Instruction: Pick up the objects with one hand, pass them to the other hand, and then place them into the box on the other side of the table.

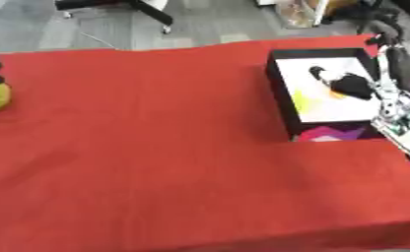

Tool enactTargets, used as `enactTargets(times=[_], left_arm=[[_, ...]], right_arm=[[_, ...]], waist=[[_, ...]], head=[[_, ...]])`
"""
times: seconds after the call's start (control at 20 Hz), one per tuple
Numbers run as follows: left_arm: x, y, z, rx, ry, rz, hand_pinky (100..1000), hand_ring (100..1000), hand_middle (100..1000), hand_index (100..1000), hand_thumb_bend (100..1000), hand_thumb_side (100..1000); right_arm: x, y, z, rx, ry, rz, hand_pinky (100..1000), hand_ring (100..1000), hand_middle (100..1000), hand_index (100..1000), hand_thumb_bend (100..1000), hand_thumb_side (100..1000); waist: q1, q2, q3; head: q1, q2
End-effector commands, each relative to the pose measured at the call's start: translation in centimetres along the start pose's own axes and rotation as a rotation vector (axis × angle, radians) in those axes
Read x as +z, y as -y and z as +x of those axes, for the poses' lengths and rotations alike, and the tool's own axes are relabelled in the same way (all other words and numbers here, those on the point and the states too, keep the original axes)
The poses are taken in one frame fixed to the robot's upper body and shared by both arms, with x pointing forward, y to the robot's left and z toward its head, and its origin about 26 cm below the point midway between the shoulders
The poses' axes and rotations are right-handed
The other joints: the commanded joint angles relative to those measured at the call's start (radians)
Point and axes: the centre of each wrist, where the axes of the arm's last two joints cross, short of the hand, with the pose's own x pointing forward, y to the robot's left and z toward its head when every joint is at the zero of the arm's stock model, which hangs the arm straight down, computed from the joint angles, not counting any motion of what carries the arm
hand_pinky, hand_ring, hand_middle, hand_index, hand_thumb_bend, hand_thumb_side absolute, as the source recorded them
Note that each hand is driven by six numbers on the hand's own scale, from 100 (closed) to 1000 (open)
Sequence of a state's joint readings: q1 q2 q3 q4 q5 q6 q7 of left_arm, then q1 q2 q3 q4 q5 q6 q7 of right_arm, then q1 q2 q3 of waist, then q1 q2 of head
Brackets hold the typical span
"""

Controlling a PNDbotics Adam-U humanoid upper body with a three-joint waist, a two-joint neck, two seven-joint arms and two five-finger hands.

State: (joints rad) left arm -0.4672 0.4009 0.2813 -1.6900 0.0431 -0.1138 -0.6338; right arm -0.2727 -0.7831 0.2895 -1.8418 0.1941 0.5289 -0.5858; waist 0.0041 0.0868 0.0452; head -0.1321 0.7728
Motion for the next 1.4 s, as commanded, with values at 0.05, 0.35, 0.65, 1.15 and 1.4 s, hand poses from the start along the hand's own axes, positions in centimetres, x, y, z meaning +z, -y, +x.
enactTargets(times=[0.05, 0.35, 0.65, 1.15, 1.4], left_arm=[[-0.2, -5.3, 0.4, -0.353, -0.118, 0.009, 792, 783, 758, 848, 100, 382], [-1.6, -10.9, -2.7, -0.893, -0.405, -0.148, 863, 810, 809, 906, 193, 250], [-2.6, -11.1, -7.5, -1.107, -0.617, -0.291, 880, 831, 830, 922, 483, 313], [-2.1, -8.6, -11.8, -1.278, -0.793, -0.256, 840, 797, 802, 909, 536, 352], [-1.3, -8.8, -12.3, -1.289, -0.868, -0.15, 823, 783, 785, 893, 412, 317]], right_arm=[[0.9, 2.3, 2.4, 0.081, 0.004, -0.193, 713, 945, 777, 999, 687, 460], [1.8, 1.8, 2.7, 0.099, 0.114, -0.152, 712, 929, 761, 995, 649, 469], [2.8, 0.6, 2.9, 0.067, 0.229, -0.123, 709, 911, 747, 994, 614, 487], [4.4, -1.7, 4.1, -0.015, 0.352, -0.133, 710, 900, 730, 996, 581, 510], [5.2, -2.5, 4.3, -0.045, 0.355, -0.131, 703, 902, 720, 999, 578, 509]], waist=[[0.004, -0.017, -0.006], [0.013, -0.024, -0.024], [0.012, -0.021, -0.044], [-0.002, 0.016, -0.094], [-0.002, 0.041, -0.109]], head=[[0.034, -0.003], [0.155, -0.003], [0.351, -0.003], [0.469, -0.003], [0.487, -0.003]])
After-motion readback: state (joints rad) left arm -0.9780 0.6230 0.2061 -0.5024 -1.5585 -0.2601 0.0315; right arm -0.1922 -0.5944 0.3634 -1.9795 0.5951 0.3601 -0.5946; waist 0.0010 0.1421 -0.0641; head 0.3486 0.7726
